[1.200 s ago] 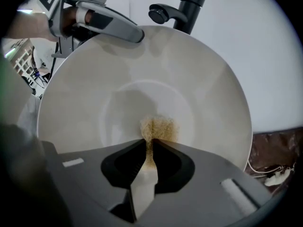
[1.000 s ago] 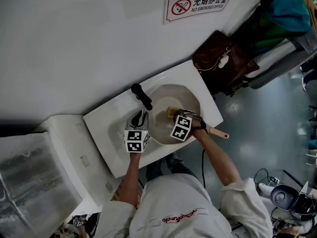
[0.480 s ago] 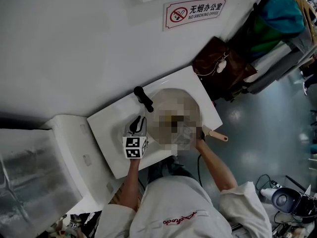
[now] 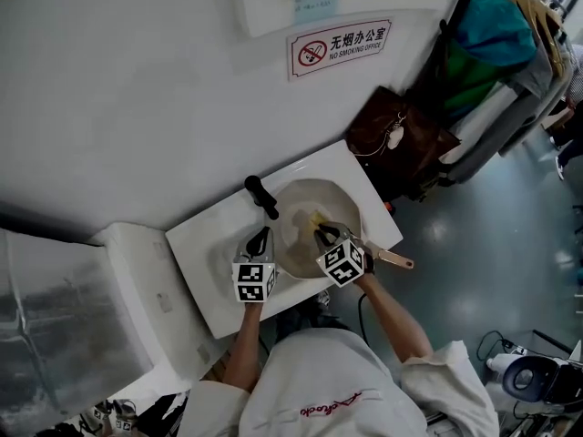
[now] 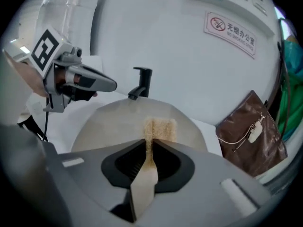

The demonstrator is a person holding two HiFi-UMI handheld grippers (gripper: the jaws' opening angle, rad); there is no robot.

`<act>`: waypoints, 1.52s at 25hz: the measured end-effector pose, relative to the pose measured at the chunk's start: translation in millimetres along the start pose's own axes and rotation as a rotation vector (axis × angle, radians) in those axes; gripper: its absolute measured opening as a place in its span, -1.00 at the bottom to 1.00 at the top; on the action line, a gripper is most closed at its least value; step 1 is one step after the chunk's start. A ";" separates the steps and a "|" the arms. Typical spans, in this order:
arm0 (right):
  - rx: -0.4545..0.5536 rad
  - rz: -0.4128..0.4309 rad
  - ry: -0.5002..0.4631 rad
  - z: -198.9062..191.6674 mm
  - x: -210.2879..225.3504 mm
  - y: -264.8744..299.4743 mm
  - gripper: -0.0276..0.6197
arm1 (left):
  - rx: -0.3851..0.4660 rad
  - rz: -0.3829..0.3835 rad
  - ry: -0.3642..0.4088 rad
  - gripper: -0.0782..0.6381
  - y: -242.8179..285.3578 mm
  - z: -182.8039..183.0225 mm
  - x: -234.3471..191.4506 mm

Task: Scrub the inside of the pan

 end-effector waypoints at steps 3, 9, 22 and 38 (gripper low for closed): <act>0.064 -0.024 0.078 6.3 7.1 -15.2 -0.74 | 0.017 -0.008 0.000 -0.78 -1.6 8.8 7.7; 0.196 -0.079 0.191 12.5 19.9 -48.4 -0.74 | 0.039 -0.018 0.022 -0.78 -3.0 27.7 28.3; 0.446 -0.141 0.343 14.1 37.2 -112.9 -0.75 | 0.103 -0.021 0.020 -0.78 -19.1 50.3 64.5; 0.536 -0.170 0.308 17.6 41.7 -155.2 -0.75 | 0.210 0.021 0.027 -0.78 -35.6 80.1 83.7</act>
Point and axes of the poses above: the fingertips, and each gripper's own axes: y forward along the fingers, x to its right, z out of its top, the point moved 10 cm from there along -y, backward along the fingers, and after that the axes turned 5 degrees about x, right-handed, at the moved point
